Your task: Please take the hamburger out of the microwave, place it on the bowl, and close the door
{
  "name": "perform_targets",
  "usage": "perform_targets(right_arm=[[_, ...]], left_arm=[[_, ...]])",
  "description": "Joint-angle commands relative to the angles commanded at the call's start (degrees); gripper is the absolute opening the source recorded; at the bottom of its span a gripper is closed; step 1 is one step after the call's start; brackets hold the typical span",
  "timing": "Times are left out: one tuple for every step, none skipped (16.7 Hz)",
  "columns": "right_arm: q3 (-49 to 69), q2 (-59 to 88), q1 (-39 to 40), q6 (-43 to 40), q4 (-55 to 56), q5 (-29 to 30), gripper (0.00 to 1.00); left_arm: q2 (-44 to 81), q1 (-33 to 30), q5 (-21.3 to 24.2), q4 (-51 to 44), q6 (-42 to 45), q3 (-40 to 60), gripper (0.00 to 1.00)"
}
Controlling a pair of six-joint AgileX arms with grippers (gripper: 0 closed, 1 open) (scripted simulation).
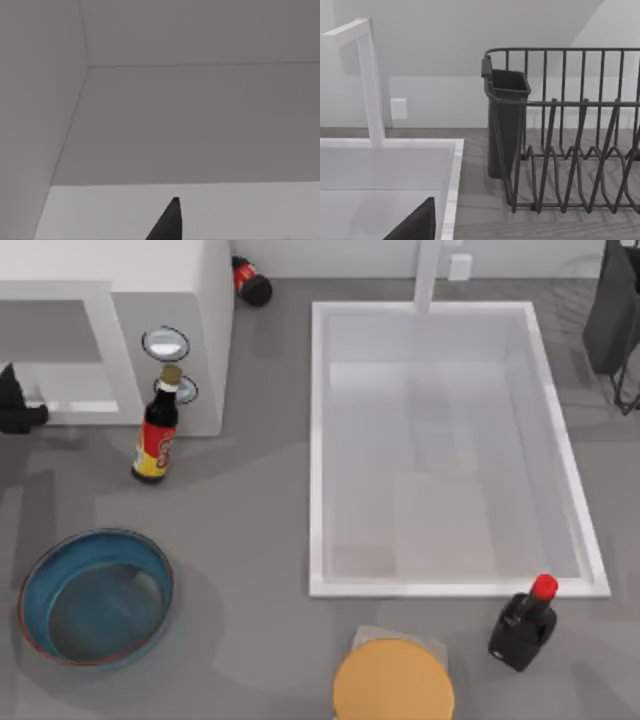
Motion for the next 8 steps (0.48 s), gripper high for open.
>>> perform_targets(right_arm=[[0.0, 0.0, 0.0, 0.0, 0.0, 0.0, 1.0], [0.0, 0.0, 0.0, 0.0, 0.0, 0.0, 1.0], [0.0, 0.0, 0.0, 0.0, 0.0, 0.0, 1.0], [0.0, 0.0, 0.0, 0.0, 0.0, 0.0, 1.0], [0.0, 0.0, 0.0, 0.0, 0.0, 0.0, 1.0], [0.0, 0.0, 0.0, 0.0, 0.0, 0.0, 1.0], [0.0, 0.0, 0.0, 0.0, 0.0, 0.0, 1.0], [0.0, 0.0, 0.0, 0.0, 0.0, 0.0, 1.0]], left_arm=[[-2.2, 0.0, 0.0, -2.4, 0.0, 0.1, 0.0], [-4.5, 0.0, -0.1, -4.8, 0.0, 0.2, 0.0], [-6.6, 0.0, -0.1, -7.0, 0.0, 0.3, 0.0], [-8.6, 0.0, -0.1, -9.1, 0.0, 0.4, 0.0], [-10.3, 0.0, -0.1, -11.0, 0.1, 0.4, 0.0], [-11.7, 0.0, -0.1, -12.4, 0.1, 0.5, 0.0], [-12.6, 0.0, -0.1, -13.4, 0.1, 0.5, 0.0], [-13.0, 0.0, -0.2, -13.9, 0.1, 0.6, 0.0]])
